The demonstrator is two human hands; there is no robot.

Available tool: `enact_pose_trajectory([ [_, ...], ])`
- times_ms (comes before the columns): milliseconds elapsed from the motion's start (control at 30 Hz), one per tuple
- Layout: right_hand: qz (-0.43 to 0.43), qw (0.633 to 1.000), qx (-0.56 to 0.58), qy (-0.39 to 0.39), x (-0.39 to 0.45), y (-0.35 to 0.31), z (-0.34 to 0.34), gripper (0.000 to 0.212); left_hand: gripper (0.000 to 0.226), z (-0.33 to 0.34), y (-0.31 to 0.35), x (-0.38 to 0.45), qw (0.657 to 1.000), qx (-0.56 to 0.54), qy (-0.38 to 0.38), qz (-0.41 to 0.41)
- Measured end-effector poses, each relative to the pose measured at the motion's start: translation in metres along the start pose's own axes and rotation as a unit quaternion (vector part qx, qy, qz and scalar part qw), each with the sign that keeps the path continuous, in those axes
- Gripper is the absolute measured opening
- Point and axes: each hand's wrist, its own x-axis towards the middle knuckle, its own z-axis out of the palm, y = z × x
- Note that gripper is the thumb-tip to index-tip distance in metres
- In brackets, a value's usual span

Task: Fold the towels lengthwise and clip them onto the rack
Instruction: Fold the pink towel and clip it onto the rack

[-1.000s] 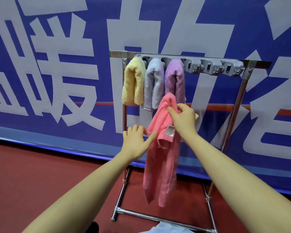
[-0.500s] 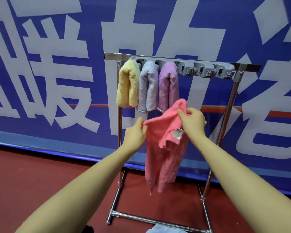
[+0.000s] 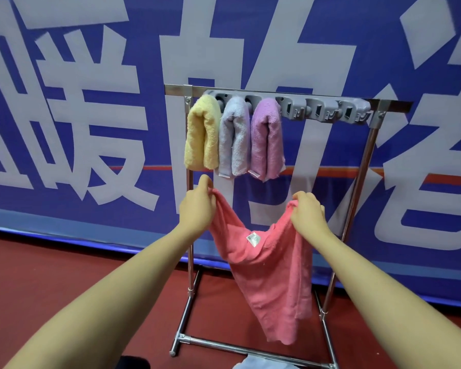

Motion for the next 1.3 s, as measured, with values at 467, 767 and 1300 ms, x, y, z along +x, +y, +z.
enact_pose_trajectory([
  [467, -0.082, 0.972, 0.218, -0.042, -0.016, -0.029, 0.005, 0.035, 0.018, -0.002, 0.036, 0.015, 0.970, -0.241, -0.020, -0.035],
  [767, -0.073, 0.952, 0.297, 0.010, -0.006, -0.067, 0.005, 0.024, 0.022, -0.020, 0.057, 0.020, 0.925, -0.362, -0.117, 0.028],
  [1300, -0.093, 0.925, 0.368, -0.002, 0.011, -0.057, -0.033, 0.016, 0.045, 0.018, 0.021, -0.008, 0.947, -0.226, -0.227, -0.026],
])
